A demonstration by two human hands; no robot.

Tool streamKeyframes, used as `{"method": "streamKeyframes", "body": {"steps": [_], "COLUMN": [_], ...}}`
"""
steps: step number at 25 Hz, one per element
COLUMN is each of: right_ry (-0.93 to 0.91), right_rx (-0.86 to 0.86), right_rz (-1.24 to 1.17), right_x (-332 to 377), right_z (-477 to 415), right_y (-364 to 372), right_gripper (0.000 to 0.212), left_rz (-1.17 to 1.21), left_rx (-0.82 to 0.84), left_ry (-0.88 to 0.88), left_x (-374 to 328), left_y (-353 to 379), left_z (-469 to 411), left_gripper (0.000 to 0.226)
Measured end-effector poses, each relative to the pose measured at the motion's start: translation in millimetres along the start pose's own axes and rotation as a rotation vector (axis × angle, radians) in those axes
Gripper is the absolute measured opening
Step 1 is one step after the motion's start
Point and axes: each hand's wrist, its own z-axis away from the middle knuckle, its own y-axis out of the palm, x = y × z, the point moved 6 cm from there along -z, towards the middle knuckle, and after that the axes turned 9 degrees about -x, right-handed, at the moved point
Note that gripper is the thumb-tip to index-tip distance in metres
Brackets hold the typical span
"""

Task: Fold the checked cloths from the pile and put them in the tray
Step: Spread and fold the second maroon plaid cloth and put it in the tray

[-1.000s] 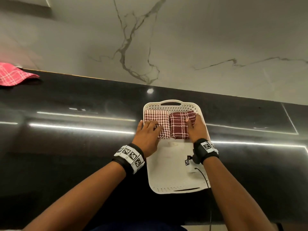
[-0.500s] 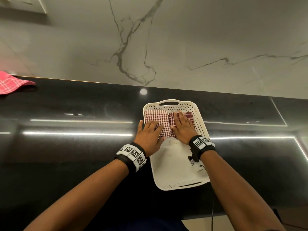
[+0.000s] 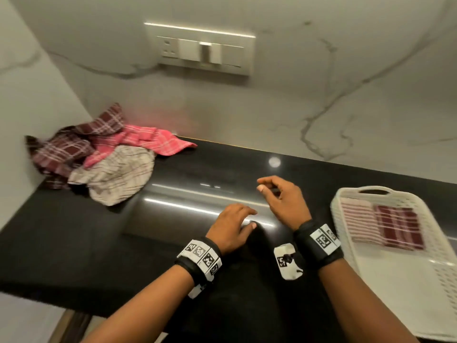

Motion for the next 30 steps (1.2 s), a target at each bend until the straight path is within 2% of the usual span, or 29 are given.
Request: {"method": "streamKeyframes", "body": {"steps": [3, 6, 9, 12, 13, 15, 17, 19, 21, 22, 24, 25, 28, 30], "right_ry": [-0.049, -0.082, -0.129, -0.213, -0.236, -0.264, -0.26, -0.237, -0.2, -0.181, -0.192, -0.223, -0.369, -0.439], "right_rx": [0.16, 0.229, 0.322, 0.42, 0.437, 0.443, 0.424, 0.397, 0.363, 0.329, 0.212, 0.143, -0.018, -0.145], "right_rz": [-0.047, -0.066, -0.042, 0.026, 0.045, 0.067, 0.077, 0.084, 0.074, 0.057, 0.007, -0.016, -0.064, -0.112], "right_x": [55.6, 104.1, 145.8, 179.5, 188.0, 203.3, 209.8, 205.0, 194.6, 191.3, 191.7, 196.2, 217.8, 227.1], "right_z": [-1.2, -9.0, -12.5, -16.2, -19.3, -27.5, -33.2, -34.4, -33.3, -33.0, -33.8, -36.6, -43.4, -43.0], "right_y": [125.2, 212.6, 275.3, 314.5, 320.9, 330.1, 329.6, 320.5, 306.1, 297.5, 278.8, 270.6, 249.6, 233.9], "right_gripper": [0.013, 0.017, 0.02, 0.022, 0.022, 0.024, 0.024, 0.025, 0.025, 0.026, 0.033, 0.038, 0.052, 0.036], "left_rz": [-0.02, -0.064, -0.129, -0.294, -0.346, -0.409, -0.451, -0.447, -0.42, -0.443, -0.519, -0.52, -0.36, -0.237], "left_rx": [-0.107, -0.239, -0.446, -0.67, -0.652, -0.467, -0.258, -0.259, -0.426, -0.512, -0.623, -0.616, -0.423, -0.32], "left_ry": [-0.168, -0.277, -0.349, -0.505, -0.587, -0.77, -0.847, -0.788, -0.699, -0.612, -0.323, -0.141, 0.319, 0.457], "left_x": [100.2, 176.5, 231.8, 293.2, 313.4, 351.5, 370.0, 364.6, 343.9, 327.0, 278.1, 248.6, 150.7, 102.3], "left_y": [-86.4, -167.2, -247.1, -329.3, -348.7, -370.9, -369.5, -365.6, -369.0, -371.8, -372.9, -369.3, -341.3, -325.2], "left_z": [32.7, 53.3, 55.5, 35.2, 24.4, 2.3, -13.4, -23.2, -26.0, -26.6, -32.9, -37.3, -36.2, -25.2], "left_gripper": [0.032, 0.029, 0.027, 0.039, 0.046, 0.056, 0.05, 0.038, 0.031, 0.028, 0.02, 0.018, 0.011, 0.009]}}
